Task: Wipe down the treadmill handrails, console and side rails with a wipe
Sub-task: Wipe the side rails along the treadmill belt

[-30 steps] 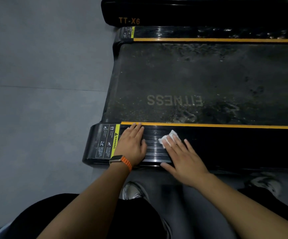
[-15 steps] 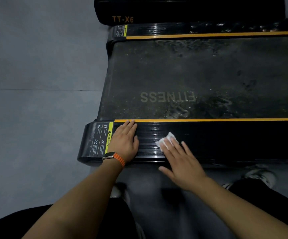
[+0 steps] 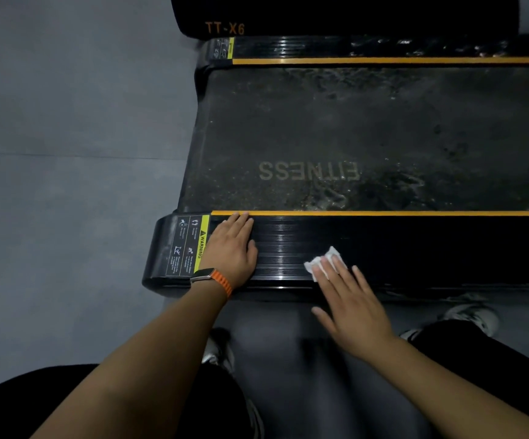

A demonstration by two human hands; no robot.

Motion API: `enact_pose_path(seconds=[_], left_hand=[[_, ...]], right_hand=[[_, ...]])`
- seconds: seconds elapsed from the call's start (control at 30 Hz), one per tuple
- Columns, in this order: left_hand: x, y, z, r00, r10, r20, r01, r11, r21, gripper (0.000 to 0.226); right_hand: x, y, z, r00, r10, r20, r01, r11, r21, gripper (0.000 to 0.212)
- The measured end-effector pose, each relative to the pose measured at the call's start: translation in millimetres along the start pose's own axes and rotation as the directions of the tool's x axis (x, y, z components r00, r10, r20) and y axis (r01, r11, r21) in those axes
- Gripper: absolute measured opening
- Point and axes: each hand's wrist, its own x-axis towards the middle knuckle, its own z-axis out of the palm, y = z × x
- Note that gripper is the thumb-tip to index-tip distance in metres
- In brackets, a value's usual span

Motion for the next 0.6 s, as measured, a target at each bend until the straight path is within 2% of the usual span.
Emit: enact_pose_path(seconds=[0.1,0.27,0.4,0.5,0.6], left_hand=[[-0.3,-1.3,-0.7,1.0,0.007,0.019,-0.008,1.0,0.022,0.062],[1.0,-9.0,-7.2,0.997,0.05,0.066,-0.051,0.998,0.026,0.059],[-3.0,-34.4,-16.9,0.999,0.0,0.051,-0.003,0.998,0.057,0.061],[-7.2,-44.5,-13.3,1.0,0.002,0.025,-0.003,0.999,0.033,0.061],[-7.1,-44.4,-8.4,1.0,-0.004,-0.005,0.004,1.0,-0.005,0.06]], right_hand=[[-0.2,-15.1,0.6,0.998,0.061,-0.001,-0.061,0.998,0.001,0.085],[48.2,-75.2,-1.2,0.993,-0.104,0.046,0.104,0.995,0.002,0.089],[45.1,-51.8,-4.9,0.984,-0.165,0.059,0.167,0.986,-0.029,0.085],[25.6,-20.9,-6.4,0.992,-0.104,0.071,0.107,0.994,-0.03,0.083],[33.6,-33.0,-4.1,0.994,-0.047,0.103,0.047,0.999,0.01,0.085]])
